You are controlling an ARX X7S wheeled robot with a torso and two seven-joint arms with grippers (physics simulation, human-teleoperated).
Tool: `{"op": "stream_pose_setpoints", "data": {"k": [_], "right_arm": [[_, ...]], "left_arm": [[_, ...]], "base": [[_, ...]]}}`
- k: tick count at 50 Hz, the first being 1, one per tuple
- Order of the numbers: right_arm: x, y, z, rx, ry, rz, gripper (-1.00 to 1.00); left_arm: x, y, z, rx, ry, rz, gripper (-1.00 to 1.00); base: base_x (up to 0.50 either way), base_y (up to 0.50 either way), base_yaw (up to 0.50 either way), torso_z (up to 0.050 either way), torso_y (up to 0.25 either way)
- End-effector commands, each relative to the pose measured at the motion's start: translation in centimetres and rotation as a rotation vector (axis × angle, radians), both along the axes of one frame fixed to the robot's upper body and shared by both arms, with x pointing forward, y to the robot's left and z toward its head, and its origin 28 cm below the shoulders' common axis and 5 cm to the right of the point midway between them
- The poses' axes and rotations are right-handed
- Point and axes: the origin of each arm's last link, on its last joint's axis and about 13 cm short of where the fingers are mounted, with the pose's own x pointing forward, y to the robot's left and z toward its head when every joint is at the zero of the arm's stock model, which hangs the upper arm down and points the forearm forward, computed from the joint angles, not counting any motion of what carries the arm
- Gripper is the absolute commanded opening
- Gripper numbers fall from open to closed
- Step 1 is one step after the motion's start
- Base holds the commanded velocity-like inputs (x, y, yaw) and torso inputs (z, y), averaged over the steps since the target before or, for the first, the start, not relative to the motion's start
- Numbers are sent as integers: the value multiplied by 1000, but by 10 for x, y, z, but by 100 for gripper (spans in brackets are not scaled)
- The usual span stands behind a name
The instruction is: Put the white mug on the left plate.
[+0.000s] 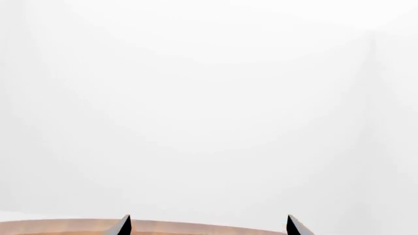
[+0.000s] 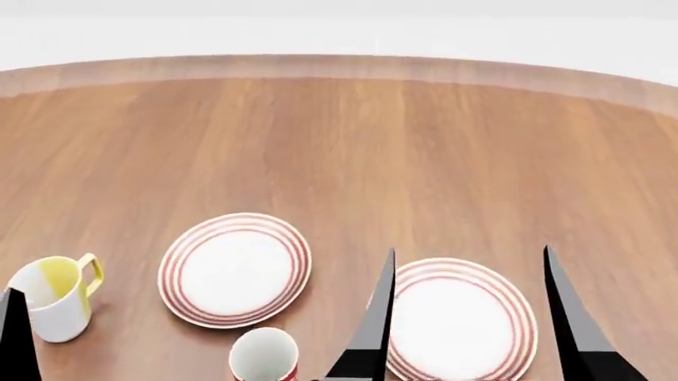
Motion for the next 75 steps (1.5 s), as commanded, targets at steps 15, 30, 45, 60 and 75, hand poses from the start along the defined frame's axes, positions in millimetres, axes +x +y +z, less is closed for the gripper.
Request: {"op": "stream_pose_setpoints", "data": {"k": [15, 30, 45, 60, 75], "right_arm": [[0, 0, 0, 8, -2, 0, 100], [1, -2, -3, -21, 53, -69, 100], [0, -2, -3, -11, 40, -51, 100], [-6, -1, 0, -15, -51, -48, 100], [-6, -2, 0, -13, -52, -54, 100]], "left_arm": [[-1, 0, 0, -1, 9, -3, 100], [0, 0, 0, -13, 8, -11, 100], [-1, 0, 0, -12, 10, -11, 100], [-1, 1, 1, -12, 8, -10, 100], [-1, 1, 2, -12, 7, -10, 100]], "base": [[500, 0, 0, 0, 1], [100, 233, 0, 0, 1], [0, 500, 0, 0, 0], [0, 233, -233, 0, 0], [0, 0, -500, 0, 0]]}}
